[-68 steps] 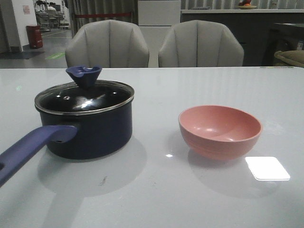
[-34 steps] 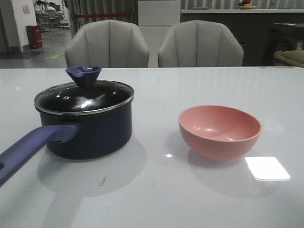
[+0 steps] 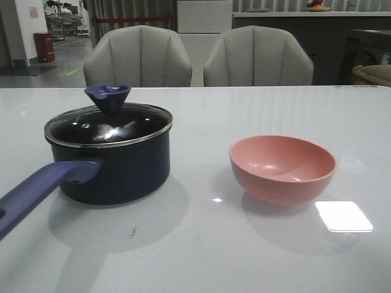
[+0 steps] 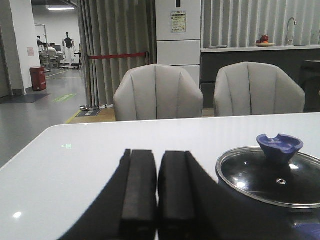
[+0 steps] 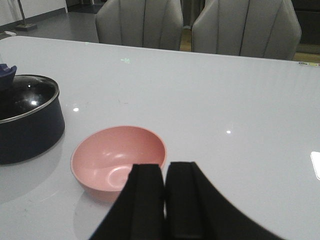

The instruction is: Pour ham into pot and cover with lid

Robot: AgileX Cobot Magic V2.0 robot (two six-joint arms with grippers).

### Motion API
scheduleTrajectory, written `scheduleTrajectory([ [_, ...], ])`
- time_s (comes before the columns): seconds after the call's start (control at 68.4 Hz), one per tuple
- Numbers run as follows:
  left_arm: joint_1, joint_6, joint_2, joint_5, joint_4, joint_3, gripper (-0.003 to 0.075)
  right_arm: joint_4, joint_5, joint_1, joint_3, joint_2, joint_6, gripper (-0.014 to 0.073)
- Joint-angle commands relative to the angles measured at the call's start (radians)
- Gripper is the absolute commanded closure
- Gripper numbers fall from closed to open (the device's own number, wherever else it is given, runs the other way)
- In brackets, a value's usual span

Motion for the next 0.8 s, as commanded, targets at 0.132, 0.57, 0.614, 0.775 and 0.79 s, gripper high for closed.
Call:
scheduleTrajectory([
  [0.132,0.001,-0.009,0.010,-0.083,-0.001,0.022,0.0608,0.003,-0.083,0.001,-0.028,0.007,-0.011,0.0427],
  [0.57,0.001,-0.009,0.010,-0.083,-0.001,0.022,0.0608,-0.197,-0.116,-0.069,0.077,-0.182,0.020,0.0427],
  [0.614,0.001,-0.009,0.010,-0.083,-0.001,0.022,0.0608,-0.211,-0.123,-0.072,0.093,-0.200,0.038,0.0427],
  [0.775,0.001,-0.009,0.010,-0.083,-0.001,0.022,0.0608,-0.230,-0.127,-0.116,0.172,-0.317,0.095,0.0427],
  [0.79,0.001,-0.009,0.010,-0.083,-0.001,0.022,0.0608,-0.230,-0.127,-0.118,0.173,-0.321,0.096,0.0427],
])
